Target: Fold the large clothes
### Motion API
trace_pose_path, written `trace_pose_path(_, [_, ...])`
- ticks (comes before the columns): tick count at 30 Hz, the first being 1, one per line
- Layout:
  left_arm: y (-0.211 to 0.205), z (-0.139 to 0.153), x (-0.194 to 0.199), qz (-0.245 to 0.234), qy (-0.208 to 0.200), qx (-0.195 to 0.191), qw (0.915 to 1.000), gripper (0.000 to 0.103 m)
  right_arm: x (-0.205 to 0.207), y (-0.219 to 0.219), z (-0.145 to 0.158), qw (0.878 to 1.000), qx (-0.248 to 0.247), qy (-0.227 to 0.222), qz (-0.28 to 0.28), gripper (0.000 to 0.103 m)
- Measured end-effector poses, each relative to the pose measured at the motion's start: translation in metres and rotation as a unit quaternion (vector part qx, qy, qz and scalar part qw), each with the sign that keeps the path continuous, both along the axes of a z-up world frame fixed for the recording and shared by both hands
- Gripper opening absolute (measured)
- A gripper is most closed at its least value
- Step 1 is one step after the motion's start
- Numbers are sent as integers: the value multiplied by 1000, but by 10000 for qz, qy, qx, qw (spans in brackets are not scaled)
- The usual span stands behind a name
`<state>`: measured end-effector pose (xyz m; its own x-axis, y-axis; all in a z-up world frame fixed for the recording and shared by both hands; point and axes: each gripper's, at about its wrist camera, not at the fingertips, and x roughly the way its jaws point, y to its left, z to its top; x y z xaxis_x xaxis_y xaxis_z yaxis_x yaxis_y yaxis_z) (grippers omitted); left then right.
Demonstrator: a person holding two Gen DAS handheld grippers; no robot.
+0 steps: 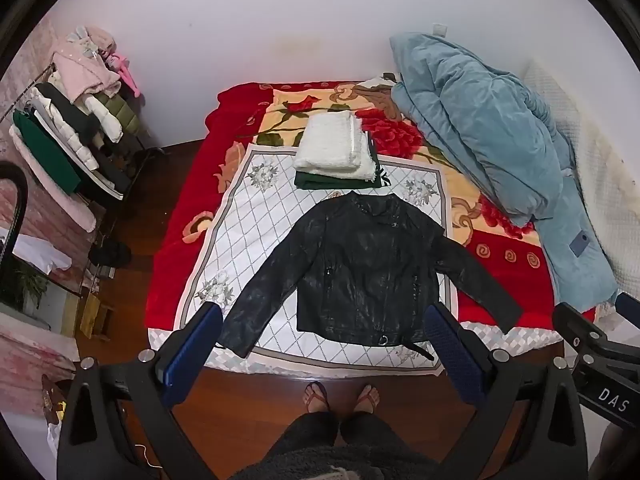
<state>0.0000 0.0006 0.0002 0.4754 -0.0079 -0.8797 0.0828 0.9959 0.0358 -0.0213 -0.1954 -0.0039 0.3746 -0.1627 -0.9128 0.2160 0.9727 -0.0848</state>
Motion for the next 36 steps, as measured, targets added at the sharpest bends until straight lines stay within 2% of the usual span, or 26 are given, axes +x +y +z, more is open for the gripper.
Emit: trace_pose_path(36, [1,-4,3,12,-5,85,10000,103,6,1,-4,10000,51,6,6,103])
